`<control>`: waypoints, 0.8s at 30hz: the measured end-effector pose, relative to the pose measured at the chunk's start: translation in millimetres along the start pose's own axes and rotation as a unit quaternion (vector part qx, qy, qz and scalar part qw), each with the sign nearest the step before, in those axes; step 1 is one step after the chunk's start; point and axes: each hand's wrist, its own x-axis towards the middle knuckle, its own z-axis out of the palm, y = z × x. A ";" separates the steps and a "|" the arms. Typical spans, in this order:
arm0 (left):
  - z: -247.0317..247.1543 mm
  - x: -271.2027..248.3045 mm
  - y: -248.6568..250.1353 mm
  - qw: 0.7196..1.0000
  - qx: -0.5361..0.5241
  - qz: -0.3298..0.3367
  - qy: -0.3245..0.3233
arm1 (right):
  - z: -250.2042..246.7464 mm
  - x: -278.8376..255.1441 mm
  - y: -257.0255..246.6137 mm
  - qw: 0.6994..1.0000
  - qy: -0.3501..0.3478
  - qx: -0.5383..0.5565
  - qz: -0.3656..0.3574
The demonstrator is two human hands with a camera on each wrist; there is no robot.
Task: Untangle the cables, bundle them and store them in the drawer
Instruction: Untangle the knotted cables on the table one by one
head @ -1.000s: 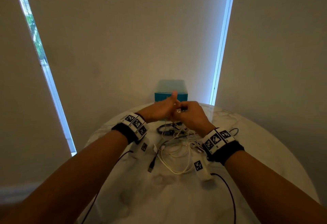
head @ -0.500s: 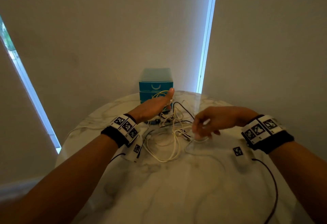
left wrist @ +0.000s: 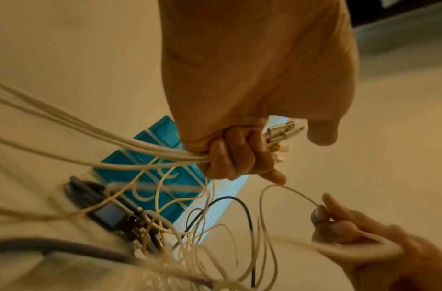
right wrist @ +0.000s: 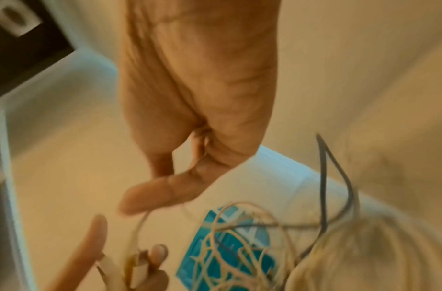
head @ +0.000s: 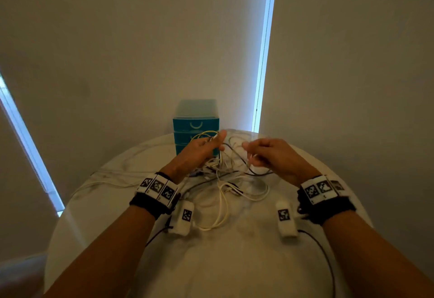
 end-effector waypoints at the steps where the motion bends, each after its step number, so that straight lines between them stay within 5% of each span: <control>1: -0.4 1.3 -1.8 0.999 -0.039 -0.015 -0.005 | 5.9 4.9 3.8 0.995 0.044 0.092 -0.006; 3: 0.1 -0.3 -9.7 0.996 -0.082 -0.026 -0.024 | 21.0 12.5 17.5 0.965 0.100 0.242 0.006; 6: 4.8 -6.6 -22.8 1.000 -0.013 -0.006 -0.028 | 39.0 19.0 36.3 0.921 0.110 0.374 0.006; 13: 7.9 -11.4 -23.4 0.995 0.085 0.031 -0.043 | 41.9 23.5 51.2 0.896 0.131 0.425 0.001; 16: 10.3 -14.8 -25.0 0.999 0.039 0.032 0.012 | 48.0 23.9 55.3 0.907 0.163 0.387 -0.002; 19: 7.7 -13.2 -30.0 0.991 -0.121 -0.006 0.065 | 56.0 21.7 50.6 0.929 0.211 0.302 -0.022; 24: -4.7 -15.1 -24.8 0.940 -0.340 -0.009 0.035 | 85.8 -2.7 33.1 0.997 0.016 0.081 0.003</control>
